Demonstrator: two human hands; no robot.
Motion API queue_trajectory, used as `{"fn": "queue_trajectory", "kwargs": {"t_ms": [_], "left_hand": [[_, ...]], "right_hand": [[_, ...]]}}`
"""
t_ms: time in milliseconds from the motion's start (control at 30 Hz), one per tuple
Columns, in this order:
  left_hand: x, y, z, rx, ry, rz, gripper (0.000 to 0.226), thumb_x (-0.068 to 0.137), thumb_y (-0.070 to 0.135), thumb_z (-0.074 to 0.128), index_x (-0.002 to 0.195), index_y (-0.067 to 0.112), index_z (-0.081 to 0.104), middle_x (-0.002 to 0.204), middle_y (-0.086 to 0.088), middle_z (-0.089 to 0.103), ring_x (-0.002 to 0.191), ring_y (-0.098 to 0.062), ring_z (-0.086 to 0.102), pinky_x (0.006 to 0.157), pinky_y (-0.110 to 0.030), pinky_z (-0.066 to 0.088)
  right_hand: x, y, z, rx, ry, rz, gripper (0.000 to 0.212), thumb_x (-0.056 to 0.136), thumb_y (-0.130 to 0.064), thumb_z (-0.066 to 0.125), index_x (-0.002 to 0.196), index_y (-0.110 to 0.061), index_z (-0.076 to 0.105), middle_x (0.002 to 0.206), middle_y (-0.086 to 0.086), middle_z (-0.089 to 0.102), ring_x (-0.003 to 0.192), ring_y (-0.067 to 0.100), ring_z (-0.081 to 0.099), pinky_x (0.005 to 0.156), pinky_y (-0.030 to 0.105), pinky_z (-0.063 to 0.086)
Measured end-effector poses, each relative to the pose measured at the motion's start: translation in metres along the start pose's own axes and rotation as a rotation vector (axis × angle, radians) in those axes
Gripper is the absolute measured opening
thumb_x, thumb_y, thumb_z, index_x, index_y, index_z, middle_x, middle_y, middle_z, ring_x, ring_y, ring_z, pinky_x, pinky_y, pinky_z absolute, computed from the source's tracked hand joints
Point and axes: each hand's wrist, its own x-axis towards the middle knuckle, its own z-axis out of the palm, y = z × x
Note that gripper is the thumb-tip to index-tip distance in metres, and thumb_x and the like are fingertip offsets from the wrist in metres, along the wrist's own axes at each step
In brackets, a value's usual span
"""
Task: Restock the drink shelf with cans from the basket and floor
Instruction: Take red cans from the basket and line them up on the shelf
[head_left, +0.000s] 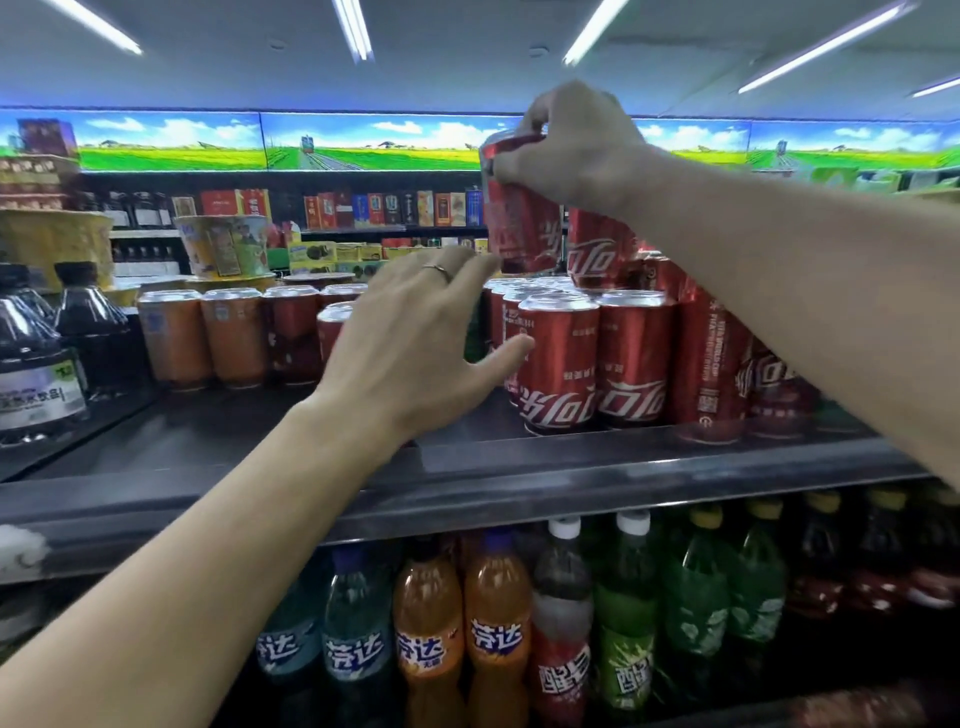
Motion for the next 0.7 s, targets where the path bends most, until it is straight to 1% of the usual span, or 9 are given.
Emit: {"fn": "queue_trajectory", "kwargs": {"t_ms": [167, 267, 333, 433, 500, 567, 600, 667, 700], "left_hand": [[0.004, 0.025, 0.021, -0.100, -0.080, 0.045, 0.073, 0.096, 0.064, 0.056, 0.149, 0.014, 0.051, 0.145, -0.005, 0.060, 0.129, -0.028, 0.059, 0.110, -0.040, 0.044], [0.004, 0.030, 0.033, -0.234, -0.115, -0.056, 0.075, 0.095, 0.063, 0.061, 0.151, 0.017, 0.042, 0.148, -0.001, 0.053, 0.126, -0.024, 0.058, 0.099, -0.035, 0.046], [0.005, 0.030, 0.039, -0.379, -0.134, -0.161, 0.078, 0.091, 0.063, 0.066, 0.147, 0.018, 0.038, 0.146, 0.000, 0.048, 0.124, -0.019, 0.054, 0.094, -0.028, 0.042], [0.009, 0.027, 0.044, -0.523, -0.128, -0.254, 0.082, 0.084, 0.061, 0.077, 0.142, 0.020, 0.037, 0.141, 0.002, 0.047, 0.118, -0.006, 0.044, 0.092, -0.017, 0.033], [0.012, 0.025, 0.046, -0.609, -0.149, -0.286, 0.085, 0.084, 0.057, 0.080, 0.148, 0.023, 0.036, 0.141, 0.009, 0.050, 0.120, 0.001, 0.041, 0.093, -0.007, 0.032], [0.013, 0.026, 0.048, -0.671, -0.192, -0.294, 0.088, 0.087, 0.051, 0.079, 0.156, 0.024, 0.032, 0.127, 0.020, 0.047, 0.111, 0.013, 0.038, 0.081, 0.012, 0.026], [0.013, 0.026, 0.048, -0.690, -0.213, -0.295, 0.088, 0.088, 0.047, 0.078, 0.158, 0.023, 0.031, 0.120, 0.022, 0.043, 0.101, 0.020, 0.037, 0.073, 0.016, 0.023], [0.013, 0.026, 0.050, -0.715, -0.228, -0.285, 0.088, 0.090, 0.043, 0.078, 0.159, 0.020, 0.030, 0.118, 0.022, 0.041, 0.087, 0.027, 0.039, 0.066, 0.016, 0.022], [0.013, 0.025, 0.051, -0.722, -0.222, -0.281, 0.088, 0.089, 0.044, 0.078, 0.160, 0.021, 0.030, 0.123, 0.022, 0.043, 0.087, 0.028, 0.040, 0.067, 0.016, 0.023]], "right_hand": [[-0.006, 0.009, 0.007, -0.093, 0.000, -0.029, 0.038, 0.085, -0.052, 0.068, 0.108, -0.022, 0.072, 0.101, 0.001, 0.064, 0.098, 0.024, 0.057, 0.095, 0.038, 0.047], [-0.005, 0.011, 0.011, -0.129, -0.028, -0.061, 0.039, 0.089, -0.052, 0.064, 0.113, -0.022, 0.068, 0.106, 0.000, 0.063, 0.100, 0.023, 0.055, 0.099, 0.040, 0.044], [-0.003, 0.012, 0.011, -0.153, -0.047, -0.067, 0.039, 0.091, -0.049, 0.062, 0.116, -0.018, 0.067, 0.110, 0.002, 0.062, 0.101, 0.024, 0.053, 0.096, 0.039, 0.046], [0.000, 0.015, 0.011, -0.163, -0.077, -0.055, 0.038, 0.092, -0.048, 0.060, 0.112, -0.017, 0.064, 0.111, 0.005, 0.063, 0.106, 0.028, 0.056, 0.093, 0.042, 0.049], [0.002, 0.016, 0.012, -0.176, -0.078, -0.062, 0.034, 0.091, -0.050, 0.059, 0.106, -0.019, 0.059, 0.107, 0.004, 0.061, 0.105, 0.028, 0.056, 0.092, 0.042, 0.048], [0.001, 0.017, 0.011, -0.179, -0.084, -0.073, 0.033, 0.091, -0.050, 0.058, 0.103, -0.020, 0.052, 0.105, 0.004, 0.060, 0.102, 0.027, 0.053, 0.090, 0.042, 0.045], [0.002, 0.019, 0.010, -0.179, -0.096, -0.073, 0.033, 0.091, -0.050, 0.058, 0.103, -0.020, 0.050, 0.104, 0.003, 0.059, 0.100, 0.027, 0.053, 0.088, 0.041, 0.044], [0.001, 0.020, 0.008, -0.168, -0.116, -0.073, 0.034, 0.092, -0.050, 0.057, 0.105, -0.020, 0.047, 0.103, 0.003, 0.058, 0.097, 0.026, 0.052, 0.086, 0.039, 0.042], [0.001, 0.020, 0.008, -0.178, -0.115, -0.082, 0.035, 0.093, -0.050, 0.057, 0.105, -0.020, 0.046, 0.104, 0.003, 0.057, 0.096, 0.026, 0.052, 0.085, 0.039, 0.041]]}}
